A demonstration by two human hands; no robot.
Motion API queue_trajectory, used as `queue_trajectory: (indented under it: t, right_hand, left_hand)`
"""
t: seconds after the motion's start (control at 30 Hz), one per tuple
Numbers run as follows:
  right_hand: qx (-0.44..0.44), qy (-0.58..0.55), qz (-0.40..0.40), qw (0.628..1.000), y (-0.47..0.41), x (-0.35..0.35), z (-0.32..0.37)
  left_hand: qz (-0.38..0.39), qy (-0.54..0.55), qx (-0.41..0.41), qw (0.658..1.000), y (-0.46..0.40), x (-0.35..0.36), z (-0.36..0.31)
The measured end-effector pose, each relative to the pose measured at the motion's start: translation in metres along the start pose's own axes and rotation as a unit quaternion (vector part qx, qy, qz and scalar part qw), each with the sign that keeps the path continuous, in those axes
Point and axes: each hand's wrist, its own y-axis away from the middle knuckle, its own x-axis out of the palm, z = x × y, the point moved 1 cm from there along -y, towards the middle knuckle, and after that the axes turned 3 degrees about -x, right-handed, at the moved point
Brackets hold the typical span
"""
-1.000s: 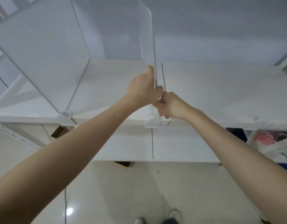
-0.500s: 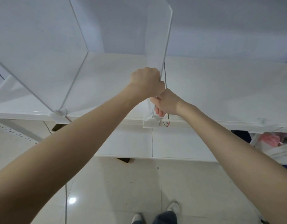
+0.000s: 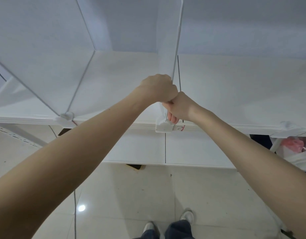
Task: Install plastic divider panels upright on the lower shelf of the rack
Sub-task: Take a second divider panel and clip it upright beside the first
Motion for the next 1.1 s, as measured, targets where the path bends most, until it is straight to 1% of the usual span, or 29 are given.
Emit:
queue_trajectory:
  t: [0.63, 0.8, 0.9, 1.1]
  right_hand:
    - [0.021, -0.015, 0.001, 1.000, -0.004, 0.004, 0.000]
    - [0.025, 0.003, 0.007, 1.000, -0.005, 0.009, 0.000]
    - [0.025, -0.018, 0.014, 0.999, -0.009, 0.012, 0.001]
    - [0.042, -0.061, 0.013, 0.997, -0.004, 0.008, -0.003]
  left_hand:
    - [0.002, 0.008, 0.008, 1.000, -0.009, 0.004, 0.005]
    - [0.023, -0.001, -0.002, 1.000, -0.007, 0.005, 0.007]
    - [0.034, -0.001, -0.008, 0.999, -0.005, 0.003, 0.010]
    - [0.033, -0.016, 0.016, 0.999, -0.003, 0.003, -0.002]
